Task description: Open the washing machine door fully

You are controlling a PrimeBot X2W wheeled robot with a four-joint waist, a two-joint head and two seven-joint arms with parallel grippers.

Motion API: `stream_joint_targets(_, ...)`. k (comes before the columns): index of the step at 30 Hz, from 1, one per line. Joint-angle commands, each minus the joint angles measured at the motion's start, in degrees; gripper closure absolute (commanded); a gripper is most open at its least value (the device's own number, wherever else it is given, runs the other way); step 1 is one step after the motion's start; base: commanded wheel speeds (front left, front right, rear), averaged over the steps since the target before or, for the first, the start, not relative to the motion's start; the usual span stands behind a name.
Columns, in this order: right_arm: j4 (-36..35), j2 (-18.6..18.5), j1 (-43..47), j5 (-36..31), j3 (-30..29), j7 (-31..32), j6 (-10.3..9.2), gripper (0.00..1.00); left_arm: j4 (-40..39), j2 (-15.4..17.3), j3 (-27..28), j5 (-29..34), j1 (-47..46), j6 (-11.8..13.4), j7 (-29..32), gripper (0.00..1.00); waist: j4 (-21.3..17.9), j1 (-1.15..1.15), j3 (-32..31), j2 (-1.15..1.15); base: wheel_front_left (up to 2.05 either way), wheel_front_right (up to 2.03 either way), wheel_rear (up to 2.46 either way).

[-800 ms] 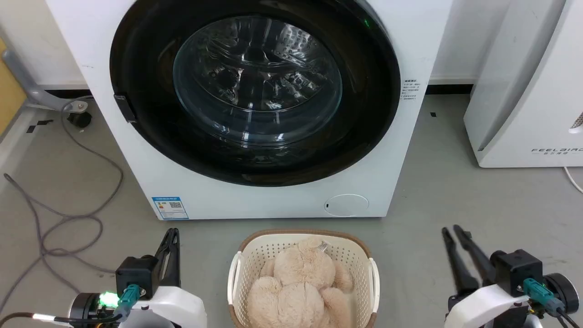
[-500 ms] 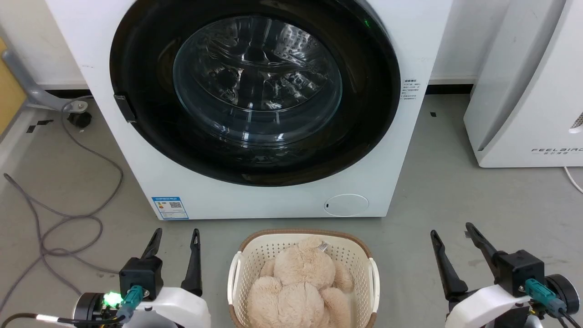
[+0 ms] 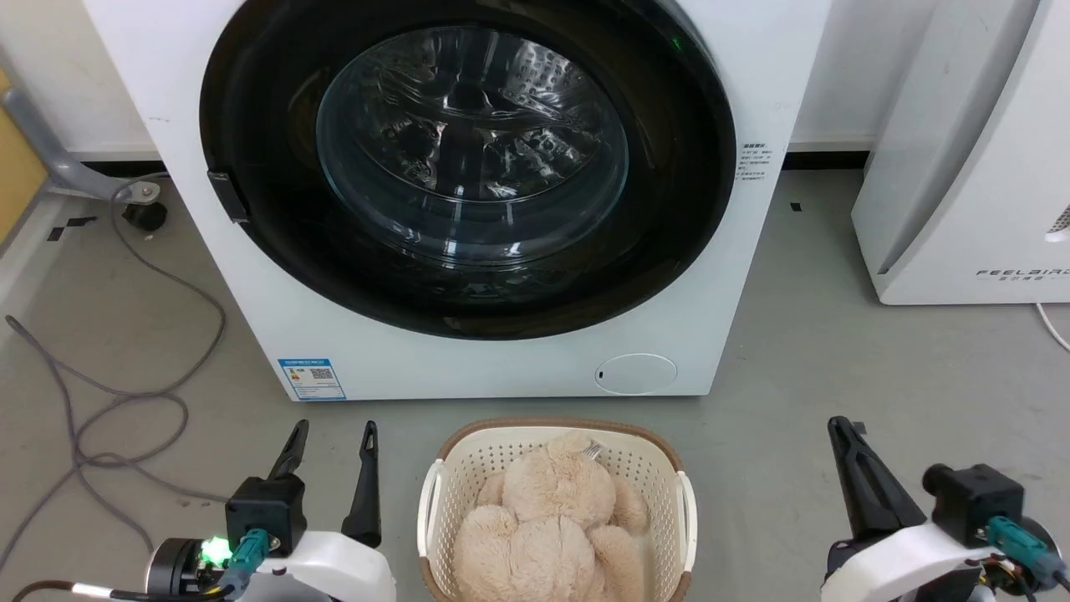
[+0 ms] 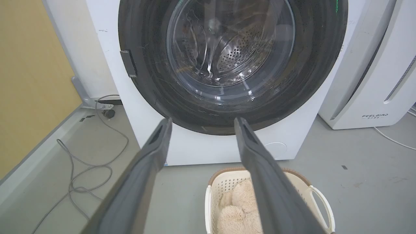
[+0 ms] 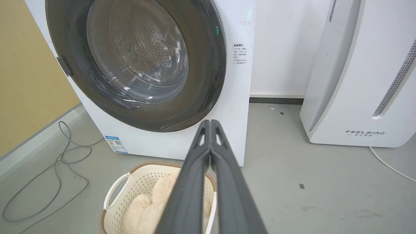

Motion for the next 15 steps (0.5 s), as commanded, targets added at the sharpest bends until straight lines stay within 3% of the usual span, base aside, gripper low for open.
stream_joint_targets(1,0.6,0.0,-0.2,2.9,0.1,-0.6,0.01,1.0,0.2,0.0,-0.4,-0.4,-1.1,0.0,-0.7,0.0,0.0,0.0,0.1,0.0,0.0,0.0,0.0)
stream_joint_targets(15,3.6,0.0,-2.7,18.0,0.8,-2.7,0.01,1.0,0.6,0.0,-1.5,-1.8,-2.0,0.1,-2.2,0.0,-0.1,0.0,0.8,0.0,0.0,0.0,0.0)
